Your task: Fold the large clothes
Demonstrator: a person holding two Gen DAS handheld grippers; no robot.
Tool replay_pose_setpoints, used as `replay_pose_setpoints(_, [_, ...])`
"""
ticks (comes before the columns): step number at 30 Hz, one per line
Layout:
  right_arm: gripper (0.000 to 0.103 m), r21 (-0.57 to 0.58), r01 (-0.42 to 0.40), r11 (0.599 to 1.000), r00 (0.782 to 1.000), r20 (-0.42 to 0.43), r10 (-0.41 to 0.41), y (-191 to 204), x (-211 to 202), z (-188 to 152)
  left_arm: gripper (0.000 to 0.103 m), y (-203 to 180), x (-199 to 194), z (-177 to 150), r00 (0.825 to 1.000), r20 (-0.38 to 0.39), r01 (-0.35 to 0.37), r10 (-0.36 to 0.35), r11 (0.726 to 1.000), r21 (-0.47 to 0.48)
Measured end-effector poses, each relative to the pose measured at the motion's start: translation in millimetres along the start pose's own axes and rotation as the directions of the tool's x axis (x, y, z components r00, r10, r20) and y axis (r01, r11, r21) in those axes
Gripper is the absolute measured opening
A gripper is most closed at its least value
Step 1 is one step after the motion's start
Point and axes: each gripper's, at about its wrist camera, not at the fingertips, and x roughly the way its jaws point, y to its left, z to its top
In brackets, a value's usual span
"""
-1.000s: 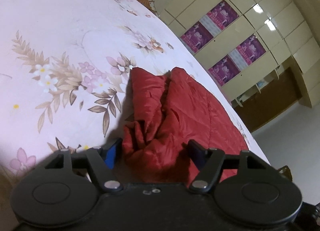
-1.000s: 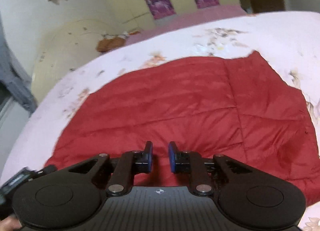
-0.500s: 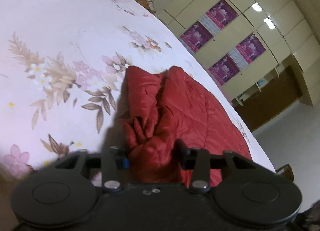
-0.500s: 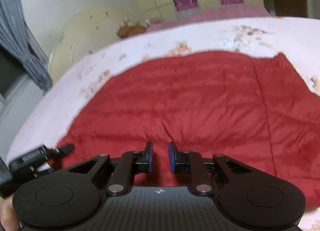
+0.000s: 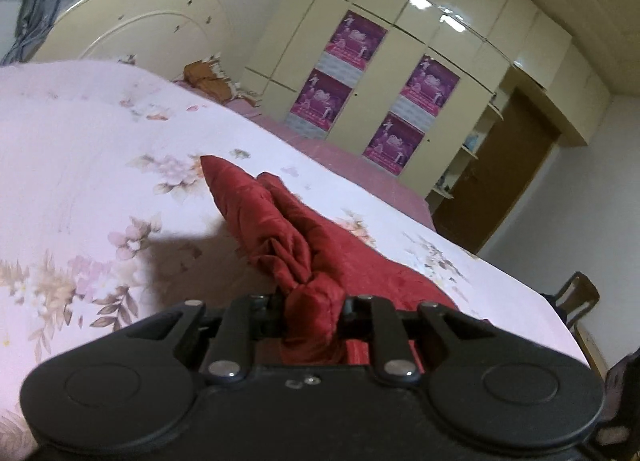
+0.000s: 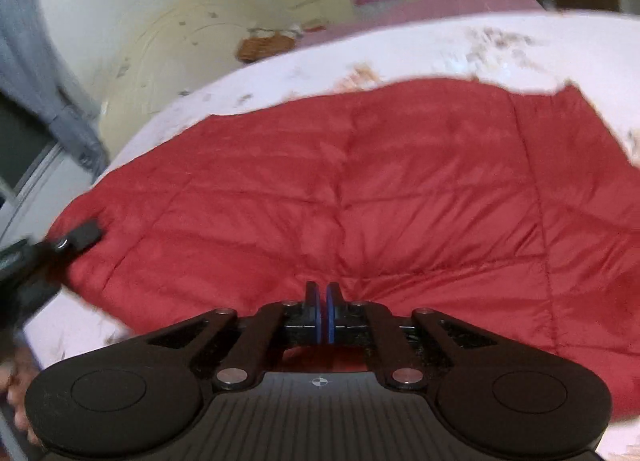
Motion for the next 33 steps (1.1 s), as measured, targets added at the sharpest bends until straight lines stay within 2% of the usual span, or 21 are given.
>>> replay_pose_setpoints(2, [0.005, 0.005, 0.005, 1.0, 0.997, -0.074, -0.005, -3, 15, -10, 0.018, -10, -3, 1, 0.999, -0.001, 0.034, -0.034, 0.999, 0.02])
replay_pose_setpoints(3, [0.005, -0.019, 0.011, 1.0, 0.997, -0.081, -0.012, -3, 24, -18, 0.018, -17, -4, 1, 0.999, 0.0, 0.042, -0.042, 0.998, 0.042])
replay_pose_setpoints(5, [0.004, -0.026, 0.003, 1.0, 0.999, -0.054, -0.005, -5, 28, -22, 0.018, -34, -9, 1, 0.997, 0.01, 0.072, -0.073, 0.993, 0.093])
replay_pose_setpoints(8, [0.004, 0.019, -0.027, 0.999, 0.998, -0.064, 0.029, -15, 21, -18, 0.018, -61, -13, -1, 0.994, 0.021, 0.104, -0.11, 0.976, 0.19])
replay_pose_setpoints(10, [0.005, 0.122, -0.043, 0.992, 0.999, 0.023, 0.04, -36, -3, -16, 0.018, -77, -13, -3, 0.991, 0.017, 0.123, -0.131, 0.961, 0.246])
replay_pose_setpoints(12, [0.005, 0.173, -0.014, 0.985, 0.992, 0.13, -0.009, -60, -35, -16, 0.018, -94, -11, -6, 0.988, 0.002, 0.147, -0.154, 0.947, 0.286])
replay_pose_setpoints(14, [0.005, 0.22, 0.052, 0.974, 0.975, 0.2, -0.098, -88, -65, -18, 0.018, -110, -6, -11, 0.983, -0.018, 0.178, -0.182, 0.932, 0.315])
replay_pose_setpoints(17, [0.005, 0.312, 0.13, 0.941, 0.959, 0.201, -0.199, -129, -88, -25, 0.018, -138, 4, -20, 0.972, -0.052, 0.233, -0.23, 0.907, 0.35])
replay_pose_setpoints(20, [0.005, 0.359, 0.129, 0.924, 0.961, 0.182, -0.206, -150, -95, -34, 0.018, -170, 22, -36, 0.958, -0.111, 0.286, -0.264, 0.869, 0.404])
replay_pose_setpoints(24, [0.005, 0.373, 0.114, 0.921, 0.959, 0.2, -0.2, -152, -110, -42, 0.018, -208, 62, -71, 0.919, -0.255, 0.384, -0.3, 0.824, 0.417])
replay_pose_setpoints(25, [0.005, 0.378, 0.116, 0.919, 0.956, 0.209, -0.206, -153, -112, -41, 0.018, -214, 75, -83, 0.902, -0.308, 0.414, -0.302, 0.808, 0.42])
replay_pose_setpoints(26, [0.005, 0.383, 0.117, 0.916, 0.954, 0.214, -0.212, -156, -115, -39, 0.019, -220, 94, -98, 0.871, -0.397, 0.451, -0.289, 0.79, 0.415])
replay_pose_setpoints(28, [0.005, 0.407, 0.107, 0.907, 0.95, 0.227, -0.214, -168, -124, -40, 0.024, -221, 121, -123, 0.811, -0.52, 0.499, -0.269, 0.781, 0.375])
replay_pose_setpoints(29, [0.005, 0.419, 0.087, 0.904, 0.951, 0.234, -0.2, -174, -129, -40, 0.028, -222, 121, -129, 0.797, -0.539, 0.515, -0.273, 0.774, 0.369])
replay_pose_setpoints(30, [0.007, 0.423, 0.073, 0.903, 0.952, 0.241, -0.189, -179, -133, -38, 0.033, -224, 115, -129, 0.792, -0.542, 0.524, -0.279, 0.766, 0.372])
replay_pose_setpoints(31, [0.016, 0.421, 0.086, 0.903, 0.948, 0.244, -0.204, -181, -138, -36, 0.053, -225, 105, -127, 0.791, -0.539, 0.532, -0.289, 0.761, 0.372])
replay_pose_setpoints(32, [0.062, 0.414, 0.096, 0.905, 0.939, 0.263, -0.22, -181, -144, -34, 0.073, -222, 95, -119, 0.792, -0.526, 0.539, -0.311, 0.761, 0.362])
replay_pose_setpoints(33, [0.09, 0.405, 0.097, 0.909, 0.921, 0.309, -0.236, -180, -151, -33, 0.075, -215, 84, -111, 0.801, -0.493, 0.538, -0.339, 0.768, 0.346])
